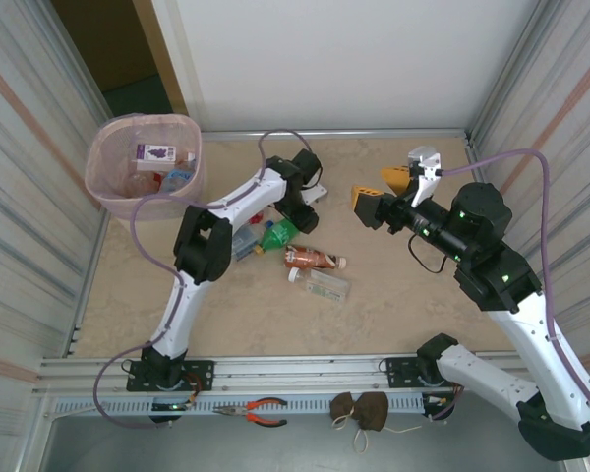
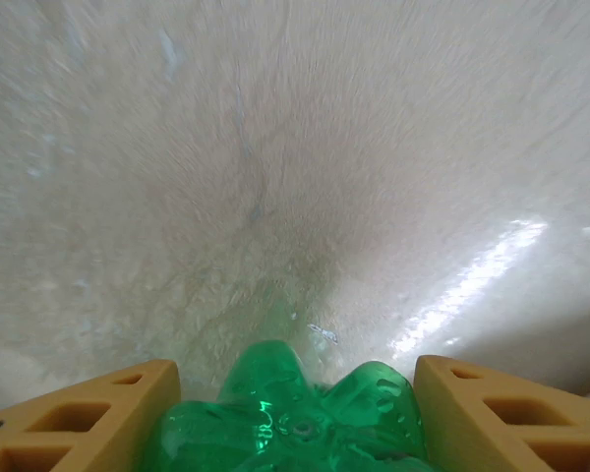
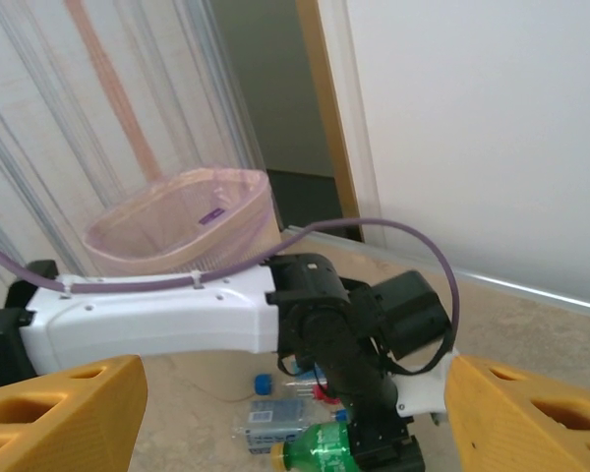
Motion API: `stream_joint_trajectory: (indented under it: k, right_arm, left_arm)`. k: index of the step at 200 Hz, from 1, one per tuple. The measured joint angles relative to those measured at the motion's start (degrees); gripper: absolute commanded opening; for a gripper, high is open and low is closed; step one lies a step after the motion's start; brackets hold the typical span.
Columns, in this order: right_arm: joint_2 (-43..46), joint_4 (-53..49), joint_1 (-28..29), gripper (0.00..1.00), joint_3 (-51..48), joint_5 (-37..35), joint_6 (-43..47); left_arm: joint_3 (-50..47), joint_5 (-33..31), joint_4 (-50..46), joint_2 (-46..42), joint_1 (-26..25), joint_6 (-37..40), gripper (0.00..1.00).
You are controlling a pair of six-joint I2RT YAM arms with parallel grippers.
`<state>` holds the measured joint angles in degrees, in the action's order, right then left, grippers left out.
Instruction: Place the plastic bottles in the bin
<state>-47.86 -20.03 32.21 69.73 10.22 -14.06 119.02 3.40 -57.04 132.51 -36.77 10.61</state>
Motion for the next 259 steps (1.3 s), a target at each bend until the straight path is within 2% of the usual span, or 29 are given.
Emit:
stream_joint_trajectory:
  k: [97,149,177,207,259]
  right_arm:
    - [1.1,0.0,-0.1,0.78,0.0,-0.2,0.9]
    - [1.3,0.0,-0.1,0.78,-0.2,-0.2,1.1]
    - [1.3,0.0,-0.1,0.78,-0.5,-0.2,1.1]
    - [1.3,0.0,-0.2,0.78,-0.6,-0.1,1.2]
    - [0.3,0.3,-0.8,0.78,-0.6,0.5,1.2]
  left_arm:
    - [7.9,1.6,0.4,-20.1,0.1,-0.5,0.57]
    - [8.8,1.3,0.3,-29.6,3.7,-0.3,0.56]
    - [8.9,0.7,0.3,-35.3,8.0,0.1,0.55]
    - [8.8,0.4,0.5,-41.3,14.8,1.0,0.54]
    - [0.9,3.8,5.5,-50.4,34.2,1.4,0.52]
